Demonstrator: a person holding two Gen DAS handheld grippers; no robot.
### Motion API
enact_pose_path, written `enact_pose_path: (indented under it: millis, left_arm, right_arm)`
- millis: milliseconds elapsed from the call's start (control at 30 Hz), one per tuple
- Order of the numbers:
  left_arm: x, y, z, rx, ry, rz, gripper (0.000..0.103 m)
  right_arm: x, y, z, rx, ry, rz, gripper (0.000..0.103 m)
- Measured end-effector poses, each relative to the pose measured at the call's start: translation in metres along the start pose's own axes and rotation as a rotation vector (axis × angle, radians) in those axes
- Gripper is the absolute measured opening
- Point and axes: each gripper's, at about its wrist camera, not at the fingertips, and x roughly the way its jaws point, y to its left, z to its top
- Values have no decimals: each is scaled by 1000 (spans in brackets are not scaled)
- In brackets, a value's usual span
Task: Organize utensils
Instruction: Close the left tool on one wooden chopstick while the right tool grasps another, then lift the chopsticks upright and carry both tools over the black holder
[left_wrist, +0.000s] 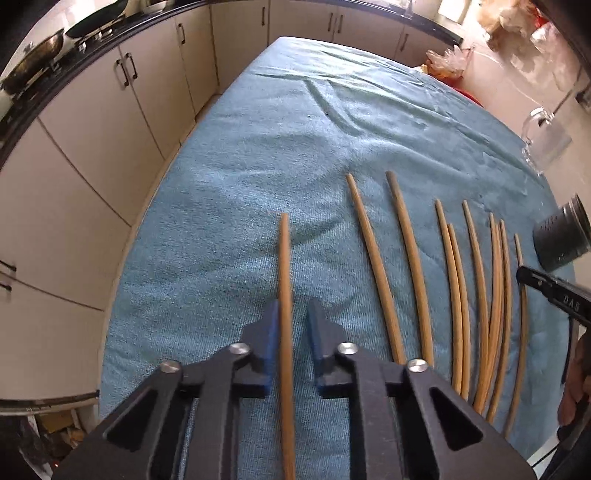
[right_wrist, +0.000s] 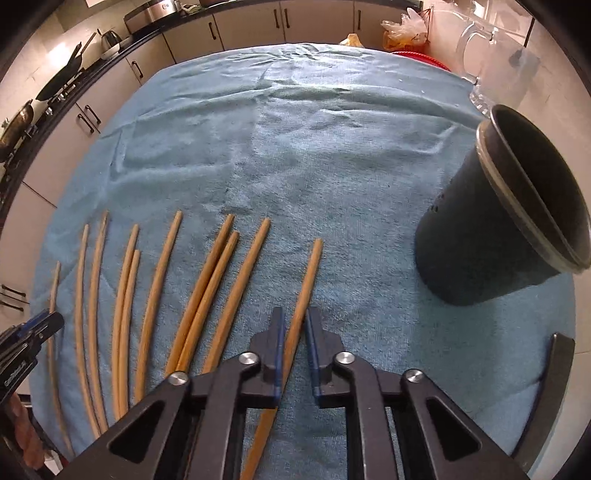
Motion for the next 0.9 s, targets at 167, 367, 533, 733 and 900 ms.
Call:
enact_pose_path:
  millis: [167, 367, 533, 733, 900]
  left_arm:
    - [-3, 5, 0, -31, -15, -24, 6]
    - [-39, 1, -5, -30, -126, -75, 6]
    - [-92, -8, -17, -12, -282, -110, 6]
    - [-139, -26, -39, 24, -421, -138, 6]
    - [-158, -36, -49, 51, -461, -149, 6]
  right_arm:
    - [0, 0, -1, 10, -17, 39, 7]
    - [-27, -2, -10, 41, -123, 152, 7]
    - [-70, 1, -28, 21, -278, 210, 7]
    - [-131, 7, -63, -20, -524, 228, 7]
    - [-162, 7, -87, -28, -663, 247, 7]
